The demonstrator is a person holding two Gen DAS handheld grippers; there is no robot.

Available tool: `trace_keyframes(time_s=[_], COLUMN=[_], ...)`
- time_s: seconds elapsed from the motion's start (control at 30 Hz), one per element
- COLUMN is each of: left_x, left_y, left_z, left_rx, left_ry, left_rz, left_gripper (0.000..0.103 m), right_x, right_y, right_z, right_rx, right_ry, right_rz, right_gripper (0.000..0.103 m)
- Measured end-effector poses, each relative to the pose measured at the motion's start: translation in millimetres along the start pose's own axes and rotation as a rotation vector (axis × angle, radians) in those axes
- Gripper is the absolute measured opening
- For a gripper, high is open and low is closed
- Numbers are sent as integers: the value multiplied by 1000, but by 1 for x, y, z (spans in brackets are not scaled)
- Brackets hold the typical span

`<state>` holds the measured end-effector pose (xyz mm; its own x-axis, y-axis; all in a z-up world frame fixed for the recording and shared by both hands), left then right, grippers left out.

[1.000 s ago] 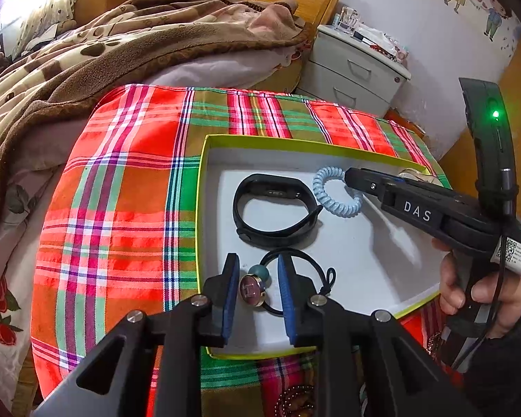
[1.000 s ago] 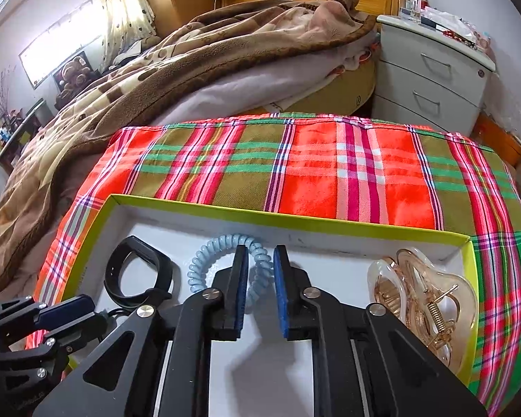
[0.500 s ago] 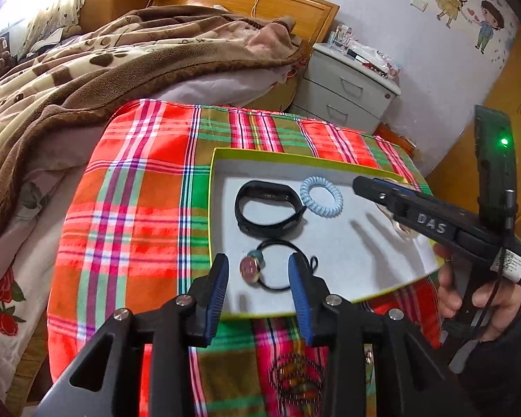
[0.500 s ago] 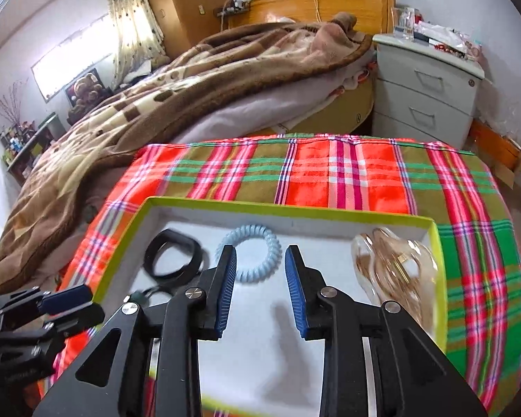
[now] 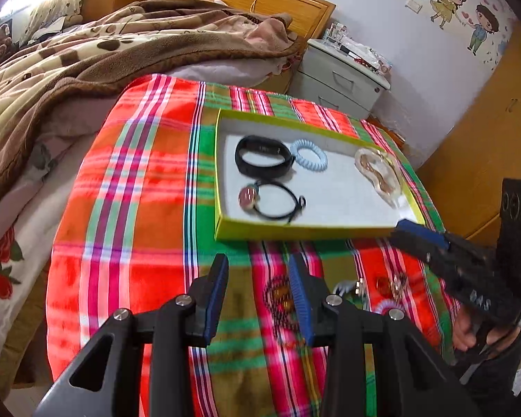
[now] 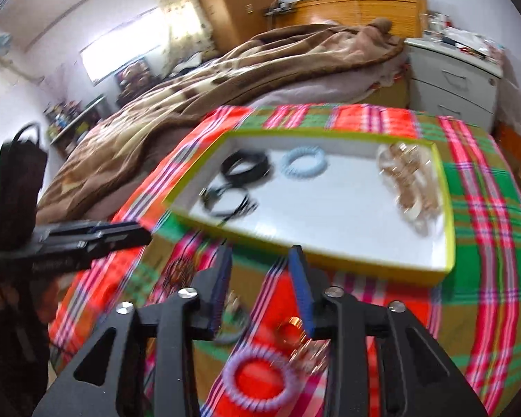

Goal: Organize jewelry
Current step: 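Move the right tool to the lilac coil hair tie and grasp it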

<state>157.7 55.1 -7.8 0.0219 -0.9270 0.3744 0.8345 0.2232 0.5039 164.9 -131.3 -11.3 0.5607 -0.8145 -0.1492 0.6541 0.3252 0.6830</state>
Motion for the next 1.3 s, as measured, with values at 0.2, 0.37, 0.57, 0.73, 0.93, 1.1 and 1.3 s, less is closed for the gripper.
trace_keyframes(time_s=[0.2,0.37,0.57,0.73,0.93,1.1,1.3], left_x=[-5,-10,-16,-21,-23,-22,-18], left_y=[-17,-24,-29,-31,-31,-32,-34], left_z=[1,4,2,0,-1,-2,-4], left_rx=[-24,-27,-40,-52,-56,-61,-73], left_ry=[2,8,7,14,15,15,7], left_rz=[11,23,33,46,52,49,37], left_gripper=[38,38,38,38,38,38,38], right_x=[-22,-25,-22,-22,-26,-25,-13], right_y=[-18,-22,-23,-25,-24,-24,-17], right_z=[-12,-28,-35,-38,-38,-31,-8], right_rx=[-52,-94,-107,-117,-118,-99,-11], right_ry=[26,6,-17,-22,-38,-35,-17], right_rz=[87,101,94,100,133,119,29], right_gripper=[40,40,40,33,18,18,18])
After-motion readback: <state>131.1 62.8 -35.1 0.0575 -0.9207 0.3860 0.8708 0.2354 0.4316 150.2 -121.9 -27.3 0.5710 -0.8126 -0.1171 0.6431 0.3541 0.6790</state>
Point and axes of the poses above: each gripper's, at about its wrist camera, not at the fingertips, and z roughly against the way its jaws point, x to its right, y to its top, the point moved 3 cm from there along -z, roughly the way its jaws point, and after that the axes turned 8 degrees about z, right-handed, at the moved point
